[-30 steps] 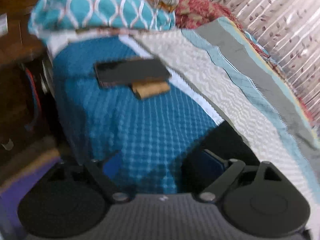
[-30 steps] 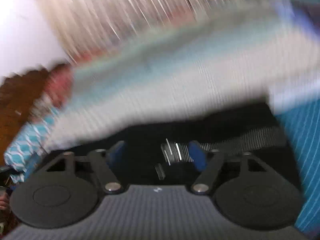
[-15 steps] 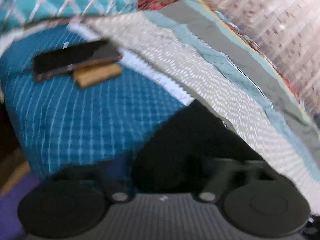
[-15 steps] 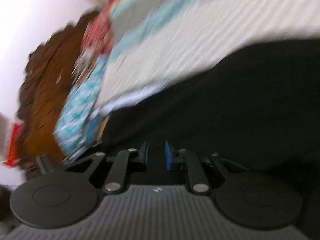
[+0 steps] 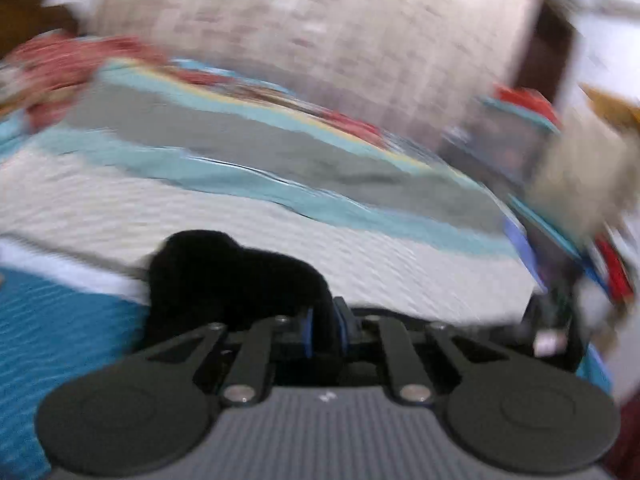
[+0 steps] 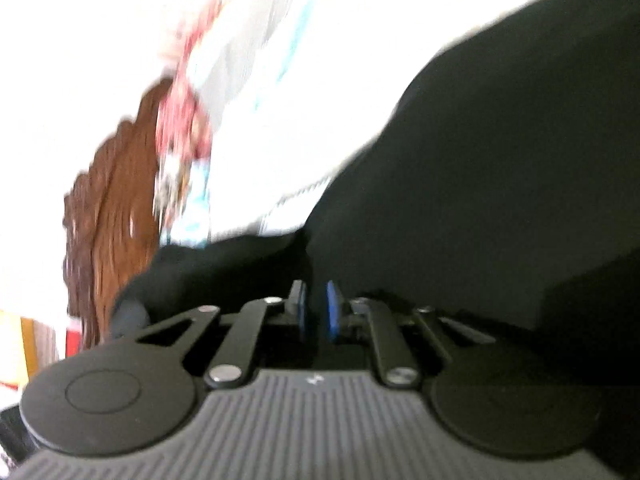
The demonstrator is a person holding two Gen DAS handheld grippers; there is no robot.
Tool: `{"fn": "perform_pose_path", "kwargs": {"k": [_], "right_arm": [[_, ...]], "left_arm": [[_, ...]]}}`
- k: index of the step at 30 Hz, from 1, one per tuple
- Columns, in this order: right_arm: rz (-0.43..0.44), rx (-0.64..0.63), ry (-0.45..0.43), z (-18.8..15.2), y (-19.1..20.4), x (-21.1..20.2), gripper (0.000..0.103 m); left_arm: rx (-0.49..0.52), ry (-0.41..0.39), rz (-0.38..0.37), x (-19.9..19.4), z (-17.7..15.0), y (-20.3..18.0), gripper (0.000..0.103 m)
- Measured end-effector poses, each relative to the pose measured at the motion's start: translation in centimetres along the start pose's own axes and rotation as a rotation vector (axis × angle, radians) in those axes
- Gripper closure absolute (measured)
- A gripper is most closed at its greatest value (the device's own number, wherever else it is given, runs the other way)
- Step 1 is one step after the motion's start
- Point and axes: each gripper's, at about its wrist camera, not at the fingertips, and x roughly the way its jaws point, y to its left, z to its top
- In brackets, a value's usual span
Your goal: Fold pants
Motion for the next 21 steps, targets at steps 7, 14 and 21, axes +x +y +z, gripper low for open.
{"fn": "perform_pose_path", "kwargs": {"k": [7,14,21], "right_arm": [[-0.041,0.025,-0.241,-0.3,-3.4,-8.4,0.049],[-0.007,-0.238,-0.101,-2.4,-0.1,-5.0,0.04],[-0.073,-0.566,0.022,-2.8,3.2,-1.0,0.036]], "left_arm": [[0.222,0.336,-0.134,6.5,-4.6,-6.3,0.06],[0.104,0.073,-0.07,-5.2,-2.2,-0.2,0.022],[0.111,0.006,0.278,-8.4,-3.9,6.0,0.015]]}}
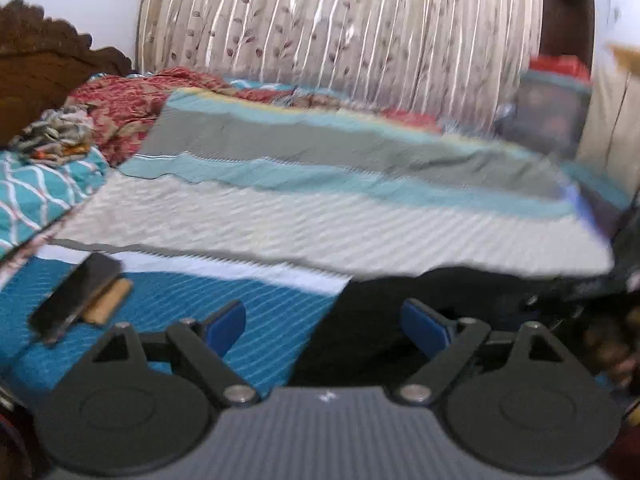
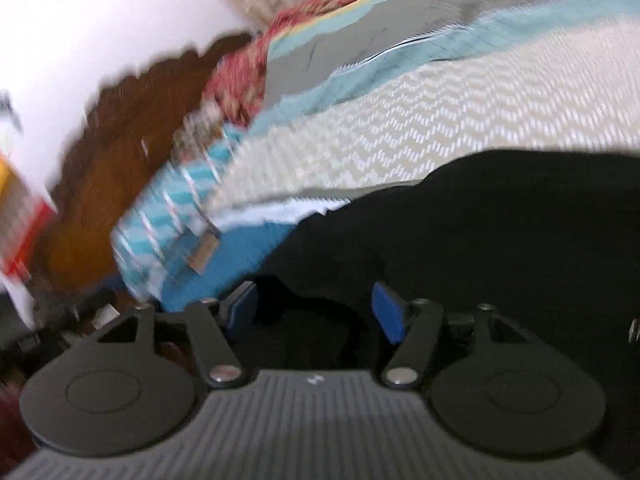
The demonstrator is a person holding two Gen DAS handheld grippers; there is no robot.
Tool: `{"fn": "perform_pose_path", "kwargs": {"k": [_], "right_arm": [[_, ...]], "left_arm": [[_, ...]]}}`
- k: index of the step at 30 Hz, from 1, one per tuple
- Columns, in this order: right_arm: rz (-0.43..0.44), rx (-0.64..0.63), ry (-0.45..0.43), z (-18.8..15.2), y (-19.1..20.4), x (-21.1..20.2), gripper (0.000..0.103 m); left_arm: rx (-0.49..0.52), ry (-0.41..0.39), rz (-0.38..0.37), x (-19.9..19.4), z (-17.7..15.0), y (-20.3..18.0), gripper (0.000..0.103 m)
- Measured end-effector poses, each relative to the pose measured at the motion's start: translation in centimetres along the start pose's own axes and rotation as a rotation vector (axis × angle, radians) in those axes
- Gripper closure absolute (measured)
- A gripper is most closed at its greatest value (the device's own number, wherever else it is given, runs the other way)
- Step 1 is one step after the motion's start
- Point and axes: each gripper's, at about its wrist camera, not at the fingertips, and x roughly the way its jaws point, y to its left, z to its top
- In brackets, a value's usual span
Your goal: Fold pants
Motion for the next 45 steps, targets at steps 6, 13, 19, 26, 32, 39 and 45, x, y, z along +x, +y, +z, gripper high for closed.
{"fn": "perform_pose_path", "kwargs": {"k": [6,13,19,26,32,39,45], "right_arm": [[-0.108,-0.378,0.147,0.0,3.4,6.6,0.037],[-0.148,0.01,-0.18,6.8,-0.8,5.9,0.095],[-0.412,0.206,-0.233,7.0,-8.4,0.8,0.07],[-0.302,0.306,-0.27,2.3,-9.9,-5.1,0.045],[-0.195,0.385,-0.125,0.9,-9.9,-1.7,0.037],[-0.334,0.121,-0.172,1.0,-4.6,-5.4,0.095],[-0.354,0.229,0.046,-2.8,-7.8,-4.4,0.082]], "left_arm": [[0.101,0.101,-0.059,6.1,-2.6,-1.2,0.028],[-0.004,-0.029,-0.317,2.1,0.0,-1.5,0.045],[-0.082,-0.114,-0.327,2.3,0.8,-0.6,0.026],[-0.113,0.05,-0.354,7.3,-0.3,-3.3,0.035],[-0.017,0.129,-0.356,9.6,-0.7,-7.4,0.035],[0.064,0.098,-0.362,10.7,2.2,-10.2,0.044],[0.263,0.297,-0.314,17.3,-2.4,-15.7,0.04]]}}
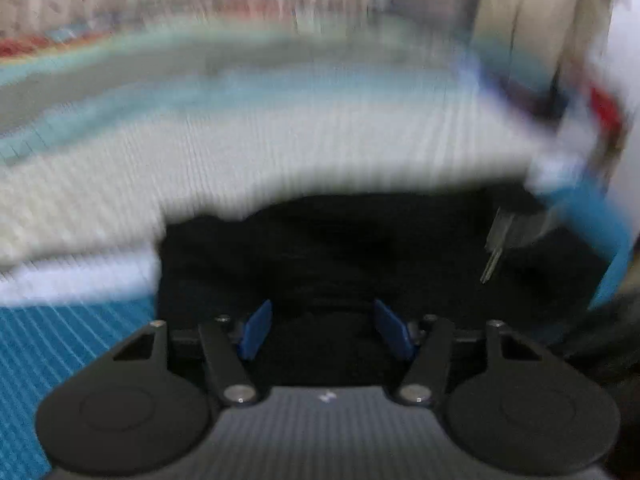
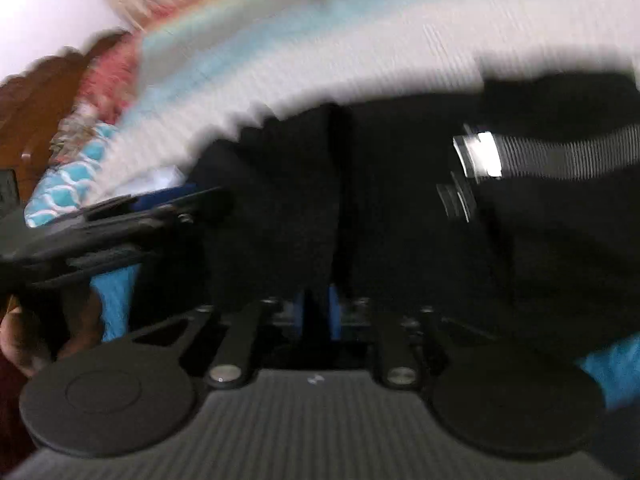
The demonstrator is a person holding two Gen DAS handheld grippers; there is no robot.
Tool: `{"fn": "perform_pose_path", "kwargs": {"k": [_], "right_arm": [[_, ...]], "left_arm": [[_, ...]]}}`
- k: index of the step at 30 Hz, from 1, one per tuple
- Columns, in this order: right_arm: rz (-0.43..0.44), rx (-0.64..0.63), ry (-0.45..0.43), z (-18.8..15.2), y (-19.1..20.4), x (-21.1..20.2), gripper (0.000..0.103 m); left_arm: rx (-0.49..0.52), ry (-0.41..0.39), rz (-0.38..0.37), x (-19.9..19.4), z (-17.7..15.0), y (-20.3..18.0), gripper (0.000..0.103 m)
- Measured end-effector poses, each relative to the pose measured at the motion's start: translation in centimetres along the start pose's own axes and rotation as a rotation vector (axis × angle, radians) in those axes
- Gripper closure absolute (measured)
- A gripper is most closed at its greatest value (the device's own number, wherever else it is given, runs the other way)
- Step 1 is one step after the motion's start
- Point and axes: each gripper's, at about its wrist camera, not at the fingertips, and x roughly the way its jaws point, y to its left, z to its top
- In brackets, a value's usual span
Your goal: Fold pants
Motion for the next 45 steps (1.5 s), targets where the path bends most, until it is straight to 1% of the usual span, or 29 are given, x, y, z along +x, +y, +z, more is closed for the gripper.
{"fn": "perform_pose_path", "kwargs": {"k": [1,2,4,5,6,7,9,12,15,17,19,21,22,23,24,25,26,28,29,30,31,33,36,37,38,39,40,42,45], "right_arm": [[0.036,0.042,-0.01,0.2,-1.1,-0.7,0.082],[0.056,0.065,-0.049,0.5,-2.0,-2.1,0.081],[0.057,0.077,-0.193,1.1,-3.9,-5.7,0.064],[0.031,0.088,-0.281,1.2,-5.2,-7.6,0.049],[-0.015,0.104,-0.367,1.3,-6.5,-9.2,0.043],[-0.08,0.124,-0.447,1.3,-8.0,-10.8,0.043],[-0.163,0.174,-0.512,1.4,-11.2,-12.5,0.042],[-0.23,0.31,-0.544,1.1,-15.8,-13.6,0.041],[-0.22,0.382,-0.551,0.3,-17.3,-13.3,0.041],[-0.202,0.406,-0.536,-0.1,-18.1,-12.6,0.039],[-0.223,0.414,-0.513,-0.5,-17.7,-10.9,0.039],[-0.209,0.422,-0.49,-0.9,-17.7,-9.7,0.04],[-0.191,0.408,-0.486,-1.1,-16.6,-10.0,0.046],[-0.166,0.376,-0.46,-1.0,-16.2,-10.0,0.079],[-0.165,0.349,-0.439,-0.9,-15.5,-10.2,0.085],[-0.174,0.327,-0.447,-0.9,-15.0,-10.7,0.085],[-0.167,0.294,-0.463,-1.0,-14.1,-11.3,0.085],[-0.145,0.223,-0.497,-1.2,-11.7,-12.2,0.085],[-0.13,0.189,-0.503,-1.0,-10.8,-12.5,0.085],[-0.11,0.156,-0.506,-0.9,-9.8,-12.8,0.085],[-0.085,0.118,-0.504,-0.8,-8.7,-12.9,0.085],[-0.071,0.037,-0.505,-0.6,-6.7,-12.6,0.085],[-0.096,-0.087,-0.494,0.0,-3.5,-11.6,0.085],[-0.095,-0.115,-0.489,-0.2,-3.2,-11.3,0.085],[-0.093,-0.143,-0.483,-0.2,-2.4,-11.2,0.085],[-0.088,-0.171,-0.476,-0.2,-1.5,-11.1,0.085],[-0.086,-0.192,-0.47,-0.3,-1.1,-11.1,0.085],[-0.083,-0.233,-0.464,-0.1,-0.3,-10.5,0.085],[0.049,-0.269,-0.473,0.2,1.3,-10.6,0.085]], "left_arm": [[0.023,-0.048,0.025,0.2,-0.8,-0.4,0.038],[0.035,-0.058,0.026,-0.1,-0.9,-0.5,0.038],[-0.005,-0.017,-0.01,-1.3,0.1,-0.1,0.042],[-0.029,-0.025,-0.046,-2.4,0.8,0.2,0.042],[-0.049,-0.059,-0.074,-3.6,1.4,0.4,0.041],[-0.066,-0.125,-0.093,-5.0,2.3,0.4,0.038],[-0.067,-0.21,-0.118,-6.4,4.0,-0.1,0.037],[-0.027,-0.203,-0.11,-4.8,6.4,-1.8,0.04],[0.001,-0.093,-0.109,-0.3,8.1,-3.3,0.059],[0.03,-0.016,-0.068,3.3,8.0,-4.1,0.059],[0.04,0.095,-0.006,7.1,7.1,-4.7,0.059],[0.119,0.061,0.054,7.1,6.7,-6.2,0.059],[0.138,0.081,0.081,7.0,6.9,-6.9,0.06],[0.131,0.105,0.085,6.5,7.5,-7.2,0.062],[0.099,0.125,0.057,5.6,8.3,-7.1,0.064],[0.043,0.113,-0.002,4.1,9.4,-6.9,0.064],[-0.016,0.063,-0.053,2.1,10.6,-6.7,0.064],[-0.085,-0.028,-0.123,-1.0,13.1,-7.3,0.049],[-0.096,-0.047,-0.176,-1.9,14.3,-8.2,0.042],[-0.091,-0.046,-0.216,-2.4,15.2,-9.4,0.025],[-0.076,-0.028,-0.249,-2.4,16.0,-10.8,0.016],[-0.027,0.034,-0.3,-1.6,17.2,-13.7,0.015],[0.085,0.144,-0.286,1.1,17.4,-17.6,0.012],[0.091,0.192,-0.286,2.2,17.2,-17.9,0.023],[0.093,0.241,-0.297,3.1,16.7,-18.0,0.039],[0.101,0.281,-0.308,3.7,16.2,-17.9,0.07],[0.104,0.269,-0.318,3.4,15.8,-17.3,0.075],[0.061,0.203,-0.342,1.5,15.5,-14.7,0.079],[-0.129,0.101,-0.391,-2.3,14.5,-7.5,0.079]]}}
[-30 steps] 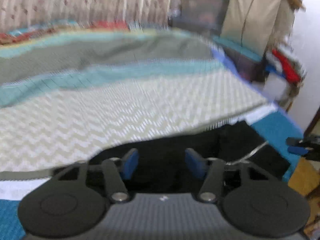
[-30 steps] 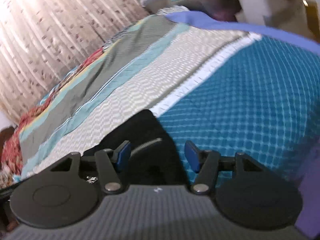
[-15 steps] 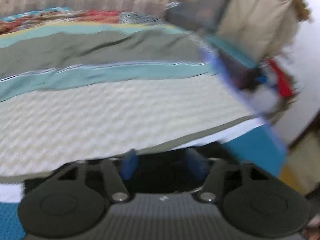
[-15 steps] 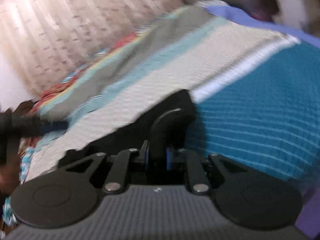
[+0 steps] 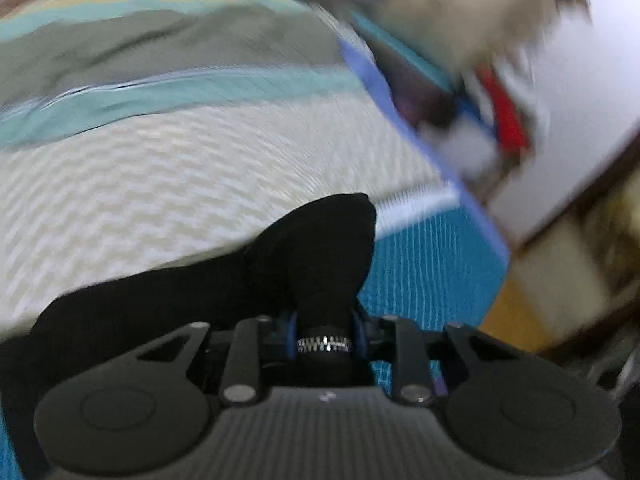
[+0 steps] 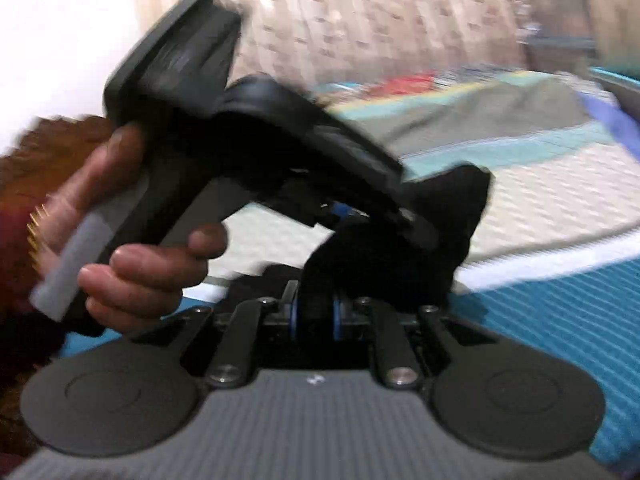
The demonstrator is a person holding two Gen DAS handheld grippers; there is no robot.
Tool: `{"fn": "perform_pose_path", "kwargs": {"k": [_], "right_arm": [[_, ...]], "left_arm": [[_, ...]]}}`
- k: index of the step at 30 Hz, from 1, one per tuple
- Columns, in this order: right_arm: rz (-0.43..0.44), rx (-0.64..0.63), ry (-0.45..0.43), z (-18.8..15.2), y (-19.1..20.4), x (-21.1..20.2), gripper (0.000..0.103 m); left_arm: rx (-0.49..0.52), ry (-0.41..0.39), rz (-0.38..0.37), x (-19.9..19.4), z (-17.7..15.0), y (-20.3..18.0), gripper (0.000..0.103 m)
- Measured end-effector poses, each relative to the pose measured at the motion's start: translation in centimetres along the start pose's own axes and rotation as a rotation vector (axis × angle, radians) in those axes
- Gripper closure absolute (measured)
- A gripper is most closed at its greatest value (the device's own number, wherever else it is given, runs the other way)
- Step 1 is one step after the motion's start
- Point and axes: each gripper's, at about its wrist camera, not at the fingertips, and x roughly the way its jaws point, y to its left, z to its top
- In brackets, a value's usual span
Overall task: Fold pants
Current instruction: 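Pinch the folded pants edge with the left gripper while the right gripper grasps beside it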
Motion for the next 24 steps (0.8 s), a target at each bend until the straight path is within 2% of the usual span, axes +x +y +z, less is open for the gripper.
{"fn": "perform_pose_path", "kwargs": {"k": [2,5,7,9,11,12,13,14,15,17,19,21,23,24], "right_arm": [[0.107,-0.012,0.007,0.3,1.1,0.8,0.085],[0.259,-0.075,0.065,0.4,3.9,3.4,0.085],[0.335,-0.125,0.131,-0.1,5.8,6.0,0.084],[0.405,-0.13,0.232,-1.2,6.9,9.1,0.08],[0.41,-0.114,0.35,-3.2,7.3,12.5,0.075],[0.411,-0.103,0.428,-4.2,7.3,13.7,0.074],[0.406,-0.078,0.467,-4.6,7.1,14.0,0.074],[0.414,-0.051,0.461,-4.3,6.6,13.3,0.073],[0.431,-0.039,0.415,-3.4,5.9,11.9,0.067],[0.42,-0.02,0.296,-1.9,4.6,8.4,0.051],[0.376,0.024,0.198,-0.7,2.5,5.8,0.049],[0.333,0.093,0.195,-0.8,0.2,5.1,0.05],[0.283,0.143,0.25,-2.4,-1.0,5.7,0.05],[0.249,0.16,0.299,-3.8,-1.3,6.4,0.053]], "left_arm": [[-0.112,-0.07,-0.021,-3.9,-1.5,3.7,0.079],[-0.222,-0.156,0.029,-8.6,-5.2,8.6,0.08],[-0.312,-0.173,0.079,-9.7,-7.5,12.1,0.08],[-0.39,-0.153,0.157,-9.3,-9.7,15.3,0.079],[-0.464,-0.083,0.262,-7.0,-11.7,18.8,0.07],[-0.51,-0.057,0.274,-6.2,-12.6,20.0,0.065],[-0.549,-0.069,0.246,-6.2,-13.2,20.8,0.065],[-0.568,-0.104,0.213,-6.8,-13.7,21.0,0.066],[-0.568,-0.139,0.188,-7.8,-13.8,21.0,0.065],[-0.552,-0.188,0.191,-9.8,-14.2,20.8,0.059],[-0.537,-0.243,0.205,-11.2,-14.2,20.0,0.044],[-0.524,-0.27,0.196,-11.9,-14.7,19.2,0.035],[-0.469,-0.244,0.219,-11.2,-14.8,18.2,0.034],[-0.428,-0.211,0.26,-10.0,-15.0,17.6,0.036]]}}
